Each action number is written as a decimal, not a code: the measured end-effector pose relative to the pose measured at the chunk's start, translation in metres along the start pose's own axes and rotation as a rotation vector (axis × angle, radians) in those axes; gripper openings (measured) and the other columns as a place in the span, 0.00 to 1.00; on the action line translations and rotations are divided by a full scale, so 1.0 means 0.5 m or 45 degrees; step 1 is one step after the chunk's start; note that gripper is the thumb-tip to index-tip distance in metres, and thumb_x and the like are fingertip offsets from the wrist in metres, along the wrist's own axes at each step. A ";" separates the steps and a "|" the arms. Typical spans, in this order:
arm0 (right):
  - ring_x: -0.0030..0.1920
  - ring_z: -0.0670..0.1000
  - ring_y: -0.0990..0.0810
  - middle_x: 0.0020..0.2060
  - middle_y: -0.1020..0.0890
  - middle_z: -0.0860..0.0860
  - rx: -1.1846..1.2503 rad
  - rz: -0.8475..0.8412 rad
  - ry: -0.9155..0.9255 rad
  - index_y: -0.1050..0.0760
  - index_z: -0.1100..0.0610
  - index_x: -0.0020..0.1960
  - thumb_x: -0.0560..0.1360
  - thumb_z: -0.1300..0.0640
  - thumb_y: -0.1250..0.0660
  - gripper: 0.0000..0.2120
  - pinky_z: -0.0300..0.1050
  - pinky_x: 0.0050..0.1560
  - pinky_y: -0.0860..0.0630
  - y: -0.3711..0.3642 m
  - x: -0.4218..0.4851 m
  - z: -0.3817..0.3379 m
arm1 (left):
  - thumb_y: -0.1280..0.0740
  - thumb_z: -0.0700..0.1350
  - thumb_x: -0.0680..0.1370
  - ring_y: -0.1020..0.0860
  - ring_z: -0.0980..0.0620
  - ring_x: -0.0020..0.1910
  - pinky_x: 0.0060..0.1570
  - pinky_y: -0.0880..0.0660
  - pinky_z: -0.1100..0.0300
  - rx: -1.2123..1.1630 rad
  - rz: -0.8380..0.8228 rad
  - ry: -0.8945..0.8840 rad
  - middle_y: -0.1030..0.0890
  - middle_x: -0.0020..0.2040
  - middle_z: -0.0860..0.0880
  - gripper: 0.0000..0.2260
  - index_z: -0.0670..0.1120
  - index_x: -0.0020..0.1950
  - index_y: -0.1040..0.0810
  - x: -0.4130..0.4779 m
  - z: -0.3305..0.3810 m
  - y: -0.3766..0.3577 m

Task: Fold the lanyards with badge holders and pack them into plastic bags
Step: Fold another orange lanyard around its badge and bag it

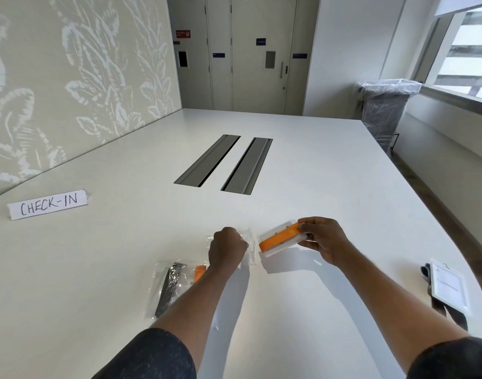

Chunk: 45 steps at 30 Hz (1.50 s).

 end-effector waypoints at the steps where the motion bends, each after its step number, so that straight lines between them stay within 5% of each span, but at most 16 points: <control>1: 0.34 0.52 0.16 0.36 0.18 0.56 0.007 0.002 0.003 0.20 0.63 0.46 0.73 0.69 0.31 0.04 0.45 0.34 0.18 0.000 0.001 -0.001 | 0.31 0.40 0.70 0.19 0.39 0.44 0.38 0.27 0.58 0.015 0.010 -0.018 0.17 0.41 0.43 0.03 0.43 0.36 0.23 -0.001 0.001 0.000; 5: 0.32 0.50 0.16 0.33 0.17 0.54 0.034 0.024 0.014 0.19 0.62 0.46 0.72 0.68 0.30 0.04 0.44 0.34 0.19 0.002 0.005 -0.006 | 0.36 0.37 0.70 0.21 0.40 0.43 0.38 0.28 0.56 0.016 0.056 -0.115 0.18 0.41 0.44 0.05 0.46 0.38 0.27 -0.003 -0.001 -0.004; 11: 0.33 0.50 0.16 0.34 0.17 0.55 0.078 0.054 0.026 0.19 0.62 0.45 0.72 0.67 0.29 0.04 0.44 0.35 0.19 0.001 0.010 -0.014 | 0.33 0.34 0.69 0.28 0.46 0.32 0.30 0.33 0.57 -0.046 0.103 -0.250 0.27 0.28 0.53 0.13 0.47 0.31 0.34 -0.003 -0.001 -0.004; 17: 0.35 0.51 0.18 0.36 0.19 0.56 0.027 0.011 0.049 0.19 0.62 0.46 0.73 0.68 0.30 0.04 0.44 0.36 0.18 -0.005 0.003 -0.027 | 0.37 0.34 0.68 0.29 0.45 0.33 0.27 0.39 0.60 -0.009 0.050 -0.320 0.28 0.29 0.53 0.12 0.48 0.31 0.35 -0.007 0.002 0.002; 21: 0.36 0.52 0.18 0.37 0.19 0.57 0.020 0.007 0.061 0.20 0.63 0.46 0.73 0.68 0.31 0.04 0.44 0.37 0.19 -0.006 -0.003 -0.030 | 0.29 0.44 0.71 0.22 0.43 0.44 0.38 0.31 0.59 -0.006 -0.057 -0.244 0.19 0.43 0.50 0.07 0.50 0.43 0.27 -0.012 0.001 0.001; 27: 0.36 0.52 0.18 0.37 0.19 0.57 0.014 0.012 0.060 0.20 0.62 0.46 0.72 0.68 0.30 0.04 0.45 0.37 0.19 0.001 -0.009 -0.026 | 0.32 0.50 0.76 0.22 0.45 0.62 0.57 0.26 0.55 0.138 0.011 -0.372 0.18 0.61 0.47 0.19 0.51 0.67 0.24 -0.018 -0.002 -0.005; 32: 0.37 0.53 0.19 0.37 0.20 0.58 0.026 0.040 0.063 0.19 0.63 0.46 0.72 0.68 0.30 0.04 0.46 0.38 0.19 0.006 -0.011 -0.031 | 0.35 0.44 0.76 0.19 0.46 0.54 0.49 0.24 0.57 0.171 0.080 -0.513 0.15 0.55 0.49 0.12 0.50 0.58 0.18 -0.029 0.004 0.000; 45: 0.32 0.50 0.18 0.36 0.20 0.58 0.028 0.026 0.079 0.20 0.66 0.48 0.73 0.69 0.32 0.04 0.42 0.34 0.19 0.008 -0.014 -0.049 | 0.32 0.40 0.75 0.21 0.47 0.52 0.48 0.24 0.53 0.207 0.086 -0.732 0.17 0.50 0.51 0.16 0.52 0.62 0.23 -0.034 0.011 0.008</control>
Point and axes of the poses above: each hand's wrist, its own x-axis towards the middle knuckle, its own y-axis out of the back of the hand, z = x × y, the point moved 1 cm from there along x, towards the middle knuckle
